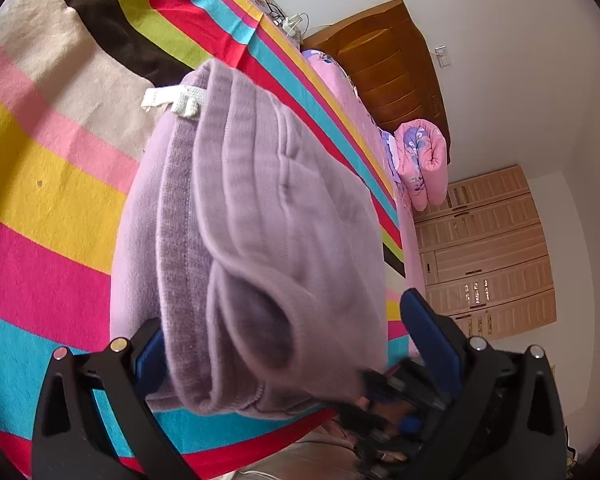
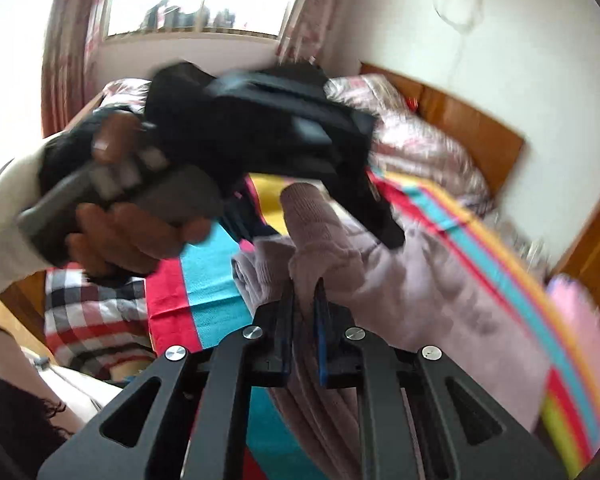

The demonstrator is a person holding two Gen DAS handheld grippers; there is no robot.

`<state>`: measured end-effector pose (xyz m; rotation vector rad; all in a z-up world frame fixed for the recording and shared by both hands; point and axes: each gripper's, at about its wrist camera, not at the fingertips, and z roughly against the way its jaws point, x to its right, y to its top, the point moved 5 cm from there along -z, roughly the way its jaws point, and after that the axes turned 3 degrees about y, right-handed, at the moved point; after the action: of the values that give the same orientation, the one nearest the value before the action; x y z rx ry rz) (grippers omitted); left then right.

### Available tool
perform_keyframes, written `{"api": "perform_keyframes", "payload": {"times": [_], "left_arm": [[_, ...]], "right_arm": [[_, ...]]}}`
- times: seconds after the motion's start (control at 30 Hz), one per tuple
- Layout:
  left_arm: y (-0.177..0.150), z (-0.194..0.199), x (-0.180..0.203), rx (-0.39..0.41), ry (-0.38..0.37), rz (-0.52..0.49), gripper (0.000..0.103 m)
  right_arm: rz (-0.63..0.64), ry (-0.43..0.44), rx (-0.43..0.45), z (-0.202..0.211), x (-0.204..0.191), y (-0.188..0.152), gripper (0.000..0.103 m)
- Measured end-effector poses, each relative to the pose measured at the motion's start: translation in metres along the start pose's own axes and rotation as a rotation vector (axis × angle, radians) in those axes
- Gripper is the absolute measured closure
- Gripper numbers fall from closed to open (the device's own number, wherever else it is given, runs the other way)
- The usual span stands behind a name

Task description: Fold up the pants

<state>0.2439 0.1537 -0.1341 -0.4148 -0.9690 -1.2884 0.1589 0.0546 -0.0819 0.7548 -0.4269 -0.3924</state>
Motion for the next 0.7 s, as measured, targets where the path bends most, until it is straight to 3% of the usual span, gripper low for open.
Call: {"api": "perform_keyframes", "payload": {"times": [0.1, 0.17, 0.27, 0.33, 0.37, 0.4, 0.5, 0.6, 0.7], "left_arm": [[0.001, -0.004, 0.0, -0.005, 0.006, -0.001, 0.002], [0.002, -0.009, 0.001, -0.009, 0.01, -0.002, 0.003], [0.0, -0.011, 0.002, -0.011, 0.064, -0.017, 0.013], [-0.002, -0.011, 0.0, -0.013, 0.099, -0.025, 0.033], [-0.002, -0.011, -0.002, -0.011, 0.118, -0.026, 0.041], [-0.003, -0.01, -0.005, -0.008, 0.149, -0.03, 0.055], [-0.005, -0.006, -0.01, 0.012, 0.161, -0.033, 0.069], [-0.006, -0.003, -0.004, 0.044, 0.185, -0.07, 0.074], [-0.005, -0.001, 0.01, 0.074, 0.22, -0.128, 0.079]], "right_arm": [[0.027, 0.026, -0.1, -0.035, -0.01, -0.027, 0.092], [0.018, 0.029, -0.09, -0.041, -0.012, -0.035, 0.089], [-0.057, 0.095, -0.083, -0.038, -0.007, -0.033, 0.081], [-0.108, 0.149, -0.064, -0.027, -0.001, -0.03, 0.068], [-0.136, 0.173, -0.049, -0.02, 0.002, -0.03, 0.068], [-0.168, 0.172, -0.027, -0.009, 0.01, -0.03, 0.068], [-0.291, 0.123, 0.054, 0.033, 0.045, -0.039, 0.068], [-0.452, -0.037, 0.092, 0.079, 0.098, -0.075, 0.063], [-0.603, -0.143, 0.084, 0.107, 0.135, -0.116, 0.063]]}}
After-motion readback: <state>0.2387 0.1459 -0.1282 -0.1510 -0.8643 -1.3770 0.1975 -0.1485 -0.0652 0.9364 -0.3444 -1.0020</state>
